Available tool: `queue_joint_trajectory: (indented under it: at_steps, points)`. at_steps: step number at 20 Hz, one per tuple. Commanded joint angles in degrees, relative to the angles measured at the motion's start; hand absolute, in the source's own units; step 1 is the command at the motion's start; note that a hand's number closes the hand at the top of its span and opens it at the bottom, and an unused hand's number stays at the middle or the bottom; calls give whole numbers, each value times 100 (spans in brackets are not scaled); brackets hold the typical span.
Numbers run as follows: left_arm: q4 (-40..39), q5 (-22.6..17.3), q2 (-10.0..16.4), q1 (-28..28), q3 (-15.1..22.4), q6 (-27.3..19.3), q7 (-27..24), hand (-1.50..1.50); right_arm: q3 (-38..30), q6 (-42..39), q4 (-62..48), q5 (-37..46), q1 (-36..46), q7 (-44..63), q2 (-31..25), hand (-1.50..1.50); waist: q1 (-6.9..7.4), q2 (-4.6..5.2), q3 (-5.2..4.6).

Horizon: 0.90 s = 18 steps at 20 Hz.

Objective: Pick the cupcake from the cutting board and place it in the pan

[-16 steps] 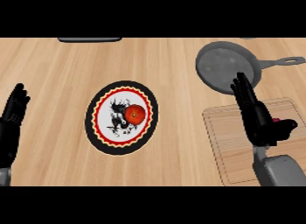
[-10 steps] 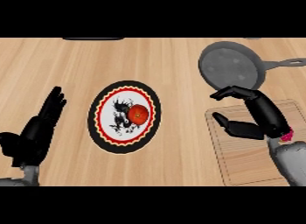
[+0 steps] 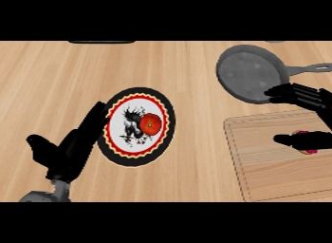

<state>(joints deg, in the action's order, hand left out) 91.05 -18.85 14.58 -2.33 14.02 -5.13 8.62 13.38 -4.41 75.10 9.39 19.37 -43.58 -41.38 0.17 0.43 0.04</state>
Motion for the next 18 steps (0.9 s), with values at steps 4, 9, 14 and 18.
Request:
queue_joint_trajectory:
  at_steps: [4, 9, 14, 18]
  points:
    - [-56, -128, -88, 12, 71, 117, 163, 0, 850, 243, 18, 2196, 17, 310, -1242, -150, 9, -64, -28]
    - [-235, -121, -53, -250, -73, 72, 261, 0, 1438, 216, 450, 3844, 204, 1578, -1887, -150, -66, -88, -40]
    - [-236, -81, -213, -109, 16, 10, 190, 0, 2241, -700, 1339, 4965, -48, 3228, -1732, -150, -114, -110, -31]
    - [-241, -57, -203, -206, -62, -17, 222, 0, 2727, -1847, 1777, 5575, -131, 4206, -1546, -150, -84, -85, -21]
